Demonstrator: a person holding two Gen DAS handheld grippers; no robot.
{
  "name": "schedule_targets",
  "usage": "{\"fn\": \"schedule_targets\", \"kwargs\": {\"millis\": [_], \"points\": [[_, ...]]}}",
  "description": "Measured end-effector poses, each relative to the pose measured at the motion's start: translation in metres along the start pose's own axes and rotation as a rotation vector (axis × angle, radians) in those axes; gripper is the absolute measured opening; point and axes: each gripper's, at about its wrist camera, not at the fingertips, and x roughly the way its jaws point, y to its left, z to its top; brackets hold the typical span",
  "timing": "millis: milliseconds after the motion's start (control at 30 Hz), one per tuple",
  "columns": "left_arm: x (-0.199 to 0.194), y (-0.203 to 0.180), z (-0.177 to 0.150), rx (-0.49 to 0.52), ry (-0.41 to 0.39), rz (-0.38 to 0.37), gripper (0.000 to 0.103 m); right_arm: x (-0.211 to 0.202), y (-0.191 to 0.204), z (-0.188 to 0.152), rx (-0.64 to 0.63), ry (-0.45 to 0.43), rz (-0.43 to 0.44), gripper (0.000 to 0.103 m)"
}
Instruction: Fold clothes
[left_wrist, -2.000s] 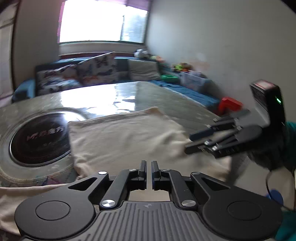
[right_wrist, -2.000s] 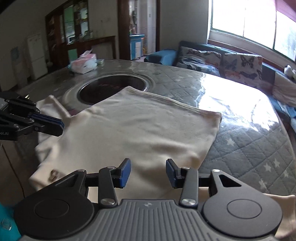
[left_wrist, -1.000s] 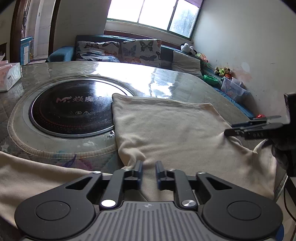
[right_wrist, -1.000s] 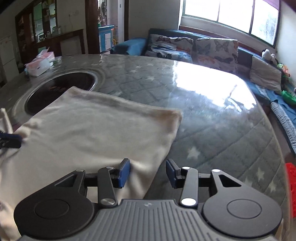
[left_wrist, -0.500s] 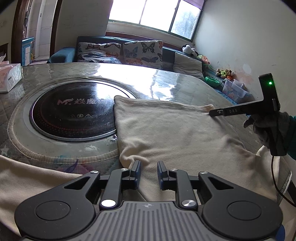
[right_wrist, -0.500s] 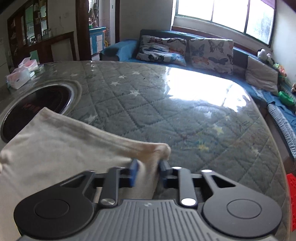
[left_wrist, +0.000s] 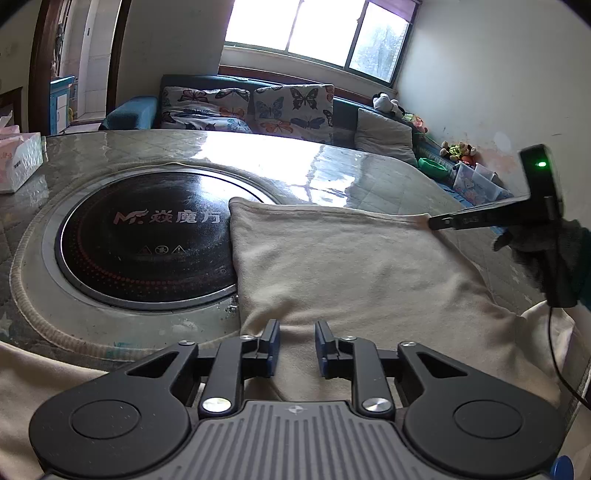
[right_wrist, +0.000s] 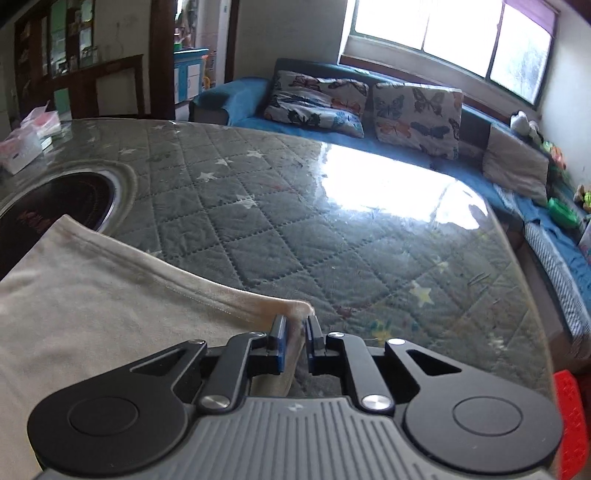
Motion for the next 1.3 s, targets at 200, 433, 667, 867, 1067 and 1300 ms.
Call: {"fn": "schedule_targets", "kwargs": {"millis": [200, 433, 667, 867, 1067, 1300], "points": [[-0.015, -0.027, -0.010, 0.069, -0.001, -0.040, 0.032, -0.051, 0.021, -0.022, -0.103, -0.014, 0.063, 0.015], [-0.034, -0.064, -0.032, 0.177, 0.009, -0.123, 0.038, -0.111, 0.067, -0.073, -0.209, -0.026, 0.184, 0.034], [-0.039, -0.086, -0.045, 0.269, 0.010, -0.169, 0.040, -0.147, 0.096, -0.128, -0.271, 0.005, 0.200, 0.043], [-0.037, -0.089, -0.044, 0.293, 0.015, -0.163, 0.040, -0.180, 0.076, -0.157, -0.160, -0.034, 0.155, 0.044], [-0.034, -0.114, -0.031, 0.330, -0.024, -0.215, 0.040, -0.193, 0.035, -0.171, 0.003, -0.046, 0.041, 0.044], [-0.013, -0.154, -0.038, 0.386, 0.020, -0.288, 0.038, -0.190, -0.037, -0.197, 0.226, -0.042, -0.205, 0.042]]}}
